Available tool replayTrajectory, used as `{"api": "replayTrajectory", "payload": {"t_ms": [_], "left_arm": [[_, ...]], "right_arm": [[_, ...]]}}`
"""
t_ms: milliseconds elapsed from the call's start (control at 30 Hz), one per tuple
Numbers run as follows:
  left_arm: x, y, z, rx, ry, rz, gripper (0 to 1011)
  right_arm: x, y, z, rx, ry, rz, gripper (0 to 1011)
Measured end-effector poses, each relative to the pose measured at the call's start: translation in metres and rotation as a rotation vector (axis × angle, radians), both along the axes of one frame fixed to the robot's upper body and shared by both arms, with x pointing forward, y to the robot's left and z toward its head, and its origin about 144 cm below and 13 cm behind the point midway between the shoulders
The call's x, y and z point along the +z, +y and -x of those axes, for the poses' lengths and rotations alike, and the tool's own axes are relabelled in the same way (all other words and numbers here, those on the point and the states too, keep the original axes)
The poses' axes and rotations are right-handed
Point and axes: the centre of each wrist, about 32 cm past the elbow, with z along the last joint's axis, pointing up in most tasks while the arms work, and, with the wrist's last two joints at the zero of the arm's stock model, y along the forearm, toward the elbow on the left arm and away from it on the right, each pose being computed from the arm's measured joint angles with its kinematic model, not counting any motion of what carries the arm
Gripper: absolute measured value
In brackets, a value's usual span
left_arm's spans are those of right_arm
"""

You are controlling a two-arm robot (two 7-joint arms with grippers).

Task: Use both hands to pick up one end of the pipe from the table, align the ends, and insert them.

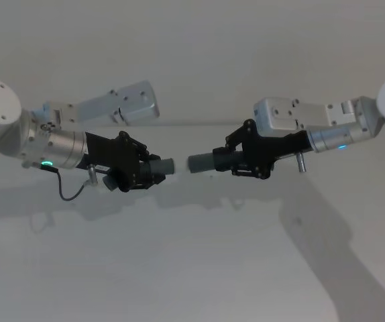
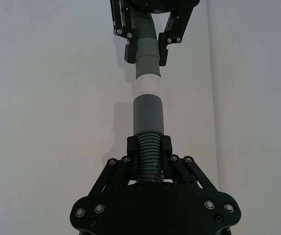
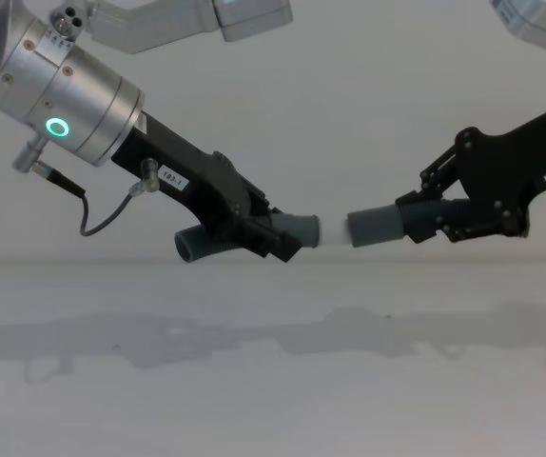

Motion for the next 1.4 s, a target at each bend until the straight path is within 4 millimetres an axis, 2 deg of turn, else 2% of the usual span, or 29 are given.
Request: {"api": "replayTrajectory", "payload": {"t_ms": [1400], "left_arm": [[0.0, -0.001, 0.0, -0.003, 0.0, 0.002, 344]], "right_arm": [[0.005, 0.011, -0.009, 0.007, 0.008, -0.019, 241]]}}
